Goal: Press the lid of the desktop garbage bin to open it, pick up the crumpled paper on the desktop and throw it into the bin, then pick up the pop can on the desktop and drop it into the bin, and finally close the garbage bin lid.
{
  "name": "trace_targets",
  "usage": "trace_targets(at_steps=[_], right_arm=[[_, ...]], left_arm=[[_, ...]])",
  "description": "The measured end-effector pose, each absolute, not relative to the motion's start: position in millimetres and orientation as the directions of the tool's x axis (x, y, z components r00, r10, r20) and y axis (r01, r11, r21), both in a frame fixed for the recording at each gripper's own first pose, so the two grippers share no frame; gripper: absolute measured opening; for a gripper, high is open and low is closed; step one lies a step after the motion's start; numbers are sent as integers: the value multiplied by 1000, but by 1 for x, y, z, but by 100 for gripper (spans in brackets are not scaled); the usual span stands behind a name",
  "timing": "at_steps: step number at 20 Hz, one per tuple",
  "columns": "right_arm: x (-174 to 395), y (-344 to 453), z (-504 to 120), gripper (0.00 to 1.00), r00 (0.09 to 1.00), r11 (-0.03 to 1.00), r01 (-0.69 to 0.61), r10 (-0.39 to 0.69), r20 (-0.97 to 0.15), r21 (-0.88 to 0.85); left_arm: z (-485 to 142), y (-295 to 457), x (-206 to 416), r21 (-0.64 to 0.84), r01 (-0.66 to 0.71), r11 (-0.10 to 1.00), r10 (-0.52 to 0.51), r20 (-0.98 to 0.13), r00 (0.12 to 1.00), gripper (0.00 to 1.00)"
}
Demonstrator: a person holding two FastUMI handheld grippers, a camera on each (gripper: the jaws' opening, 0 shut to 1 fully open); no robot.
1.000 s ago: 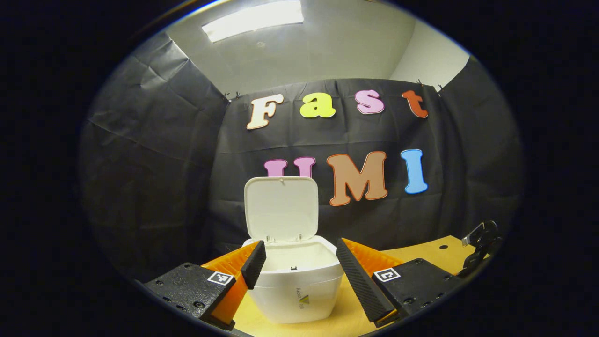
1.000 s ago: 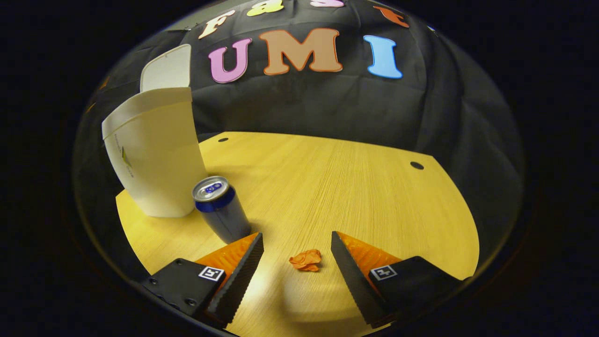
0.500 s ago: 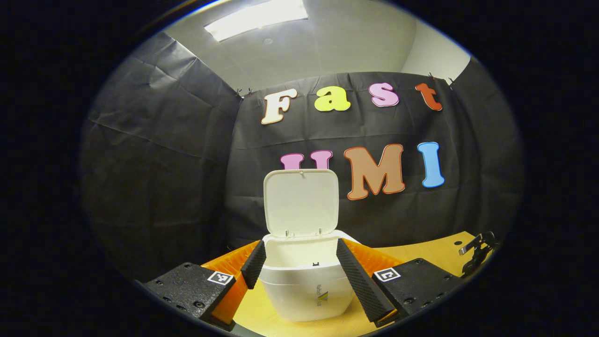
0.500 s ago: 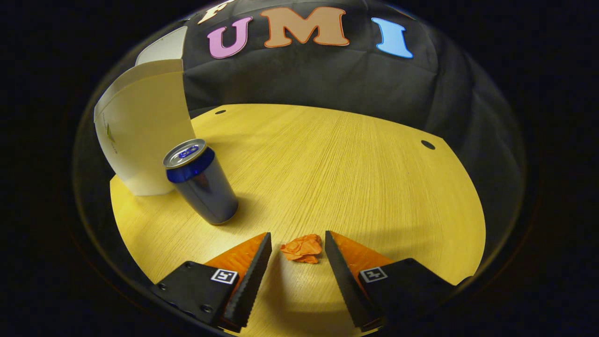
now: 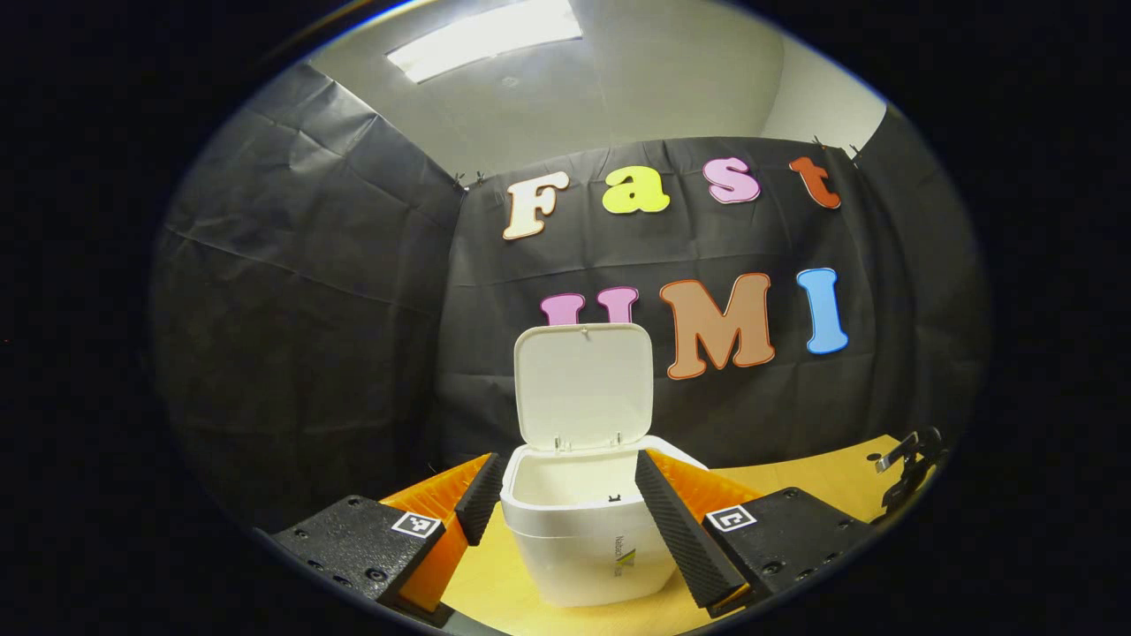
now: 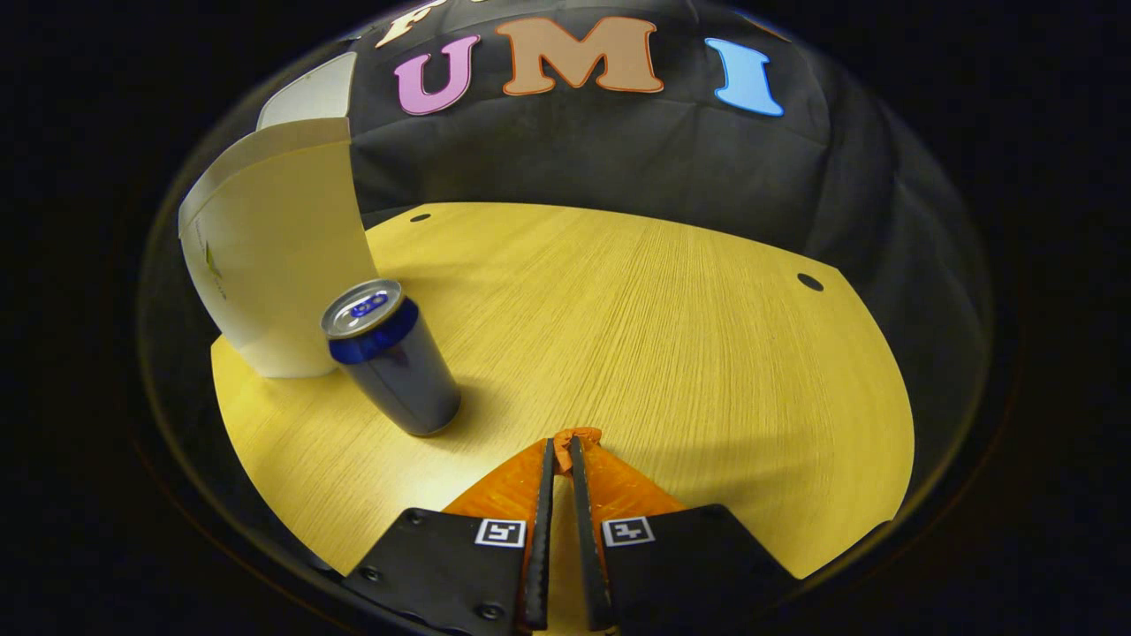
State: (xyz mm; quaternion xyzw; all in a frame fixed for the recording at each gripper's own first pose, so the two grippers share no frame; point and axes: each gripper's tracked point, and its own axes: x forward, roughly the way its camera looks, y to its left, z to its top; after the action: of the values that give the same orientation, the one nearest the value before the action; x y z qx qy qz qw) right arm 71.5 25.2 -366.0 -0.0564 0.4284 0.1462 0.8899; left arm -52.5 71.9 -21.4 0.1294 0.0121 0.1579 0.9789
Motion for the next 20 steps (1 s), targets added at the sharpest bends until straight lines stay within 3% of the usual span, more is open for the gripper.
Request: trace_targets(at_steps=[6, 11, 17, 20], right_arm=[[100, 52, -270, 17, 690, 926, -372, 317, -651, 58], [135, 111, -148, 17, 760, 856, -511, 490, -426, 74], [149, 210, -54, 17, 700, 734, -669, 675, -233, 118], [149, 260, -43, 17, 643, 669, -739, 737, -211, 83]], left_arm=[[-23, 71, -56, 242, -304, 922, 310, 11, 951, 93], [-29, 72, -60, 223, -315, 923, 324, -9, 946, 93], [-27, 81, -67, 247, -364, 898, 377, -5, 926, 93], [-19, 92, -84, 262, -399, 879, 412, 6, 911, 93]])
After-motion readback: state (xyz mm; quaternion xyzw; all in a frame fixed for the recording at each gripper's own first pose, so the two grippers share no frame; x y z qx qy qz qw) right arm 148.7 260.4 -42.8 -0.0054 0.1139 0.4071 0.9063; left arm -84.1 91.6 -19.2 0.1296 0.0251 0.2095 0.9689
